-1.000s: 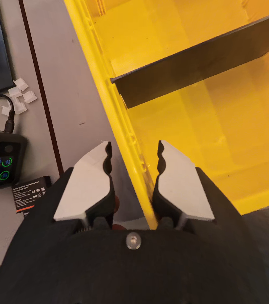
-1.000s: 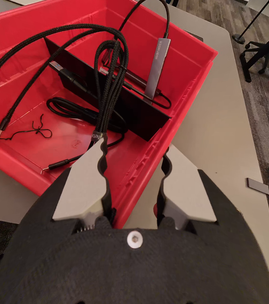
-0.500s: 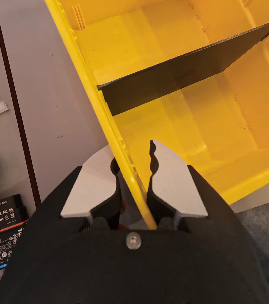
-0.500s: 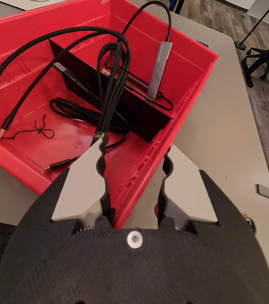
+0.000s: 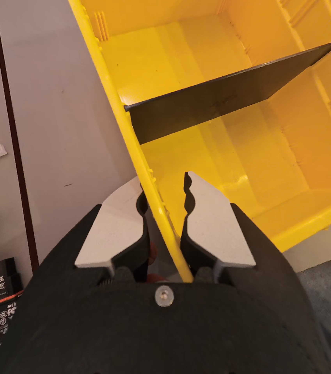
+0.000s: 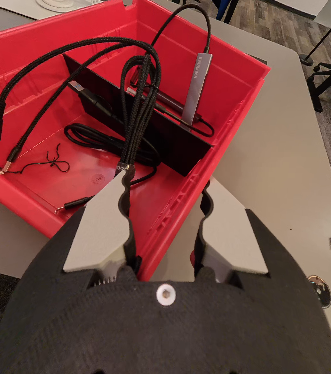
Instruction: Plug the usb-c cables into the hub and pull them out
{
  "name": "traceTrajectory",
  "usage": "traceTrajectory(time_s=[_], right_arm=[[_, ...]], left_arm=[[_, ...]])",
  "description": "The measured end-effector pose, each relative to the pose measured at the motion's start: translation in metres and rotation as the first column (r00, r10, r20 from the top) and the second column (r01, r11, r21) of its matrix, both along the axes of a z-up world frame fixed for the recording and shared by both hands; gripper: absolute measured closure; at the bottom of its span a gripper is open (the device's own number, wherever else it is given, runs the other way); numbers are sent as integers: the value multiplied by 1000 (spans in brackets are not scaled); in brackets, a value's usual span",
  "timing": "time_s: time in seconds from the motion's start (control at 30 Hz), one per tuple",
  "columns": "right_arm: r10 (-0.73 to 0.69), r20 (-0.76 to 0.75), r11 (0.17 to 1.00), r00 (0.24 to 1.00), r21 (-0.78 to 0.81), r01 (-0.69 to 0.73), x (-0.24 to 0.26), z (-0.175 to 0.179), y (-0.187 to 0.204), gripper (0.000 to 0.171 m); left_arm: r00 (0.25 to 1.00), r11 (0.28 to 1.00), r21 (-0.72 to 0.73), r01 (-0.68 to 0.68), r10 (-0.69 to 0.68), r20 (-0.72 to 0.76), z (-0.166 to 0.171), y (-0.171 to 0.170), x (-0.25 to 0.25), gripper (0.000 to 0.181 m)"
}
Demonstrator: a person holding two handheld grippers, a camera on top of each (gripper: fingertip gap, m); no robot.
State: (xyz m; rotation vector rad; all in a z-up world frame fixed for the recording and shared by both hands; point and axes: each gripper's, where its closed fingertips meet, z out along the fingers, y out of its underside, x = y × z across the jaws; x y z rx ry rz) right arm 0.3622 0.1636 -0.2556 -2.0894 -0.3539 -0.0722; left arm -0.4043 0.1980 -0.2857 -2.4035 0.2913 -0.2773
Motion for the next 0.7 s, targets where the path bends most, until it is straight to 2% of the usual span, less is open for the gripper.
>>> traceTrajectory(time_s=[0.7], right_arm=[[29, -3, 1000, 1000, 1, -29, -13, 0, 3, 103]], left_arm=[[1000, 997, 77, 23, -22, -18, 12, 9, 14, 148]])
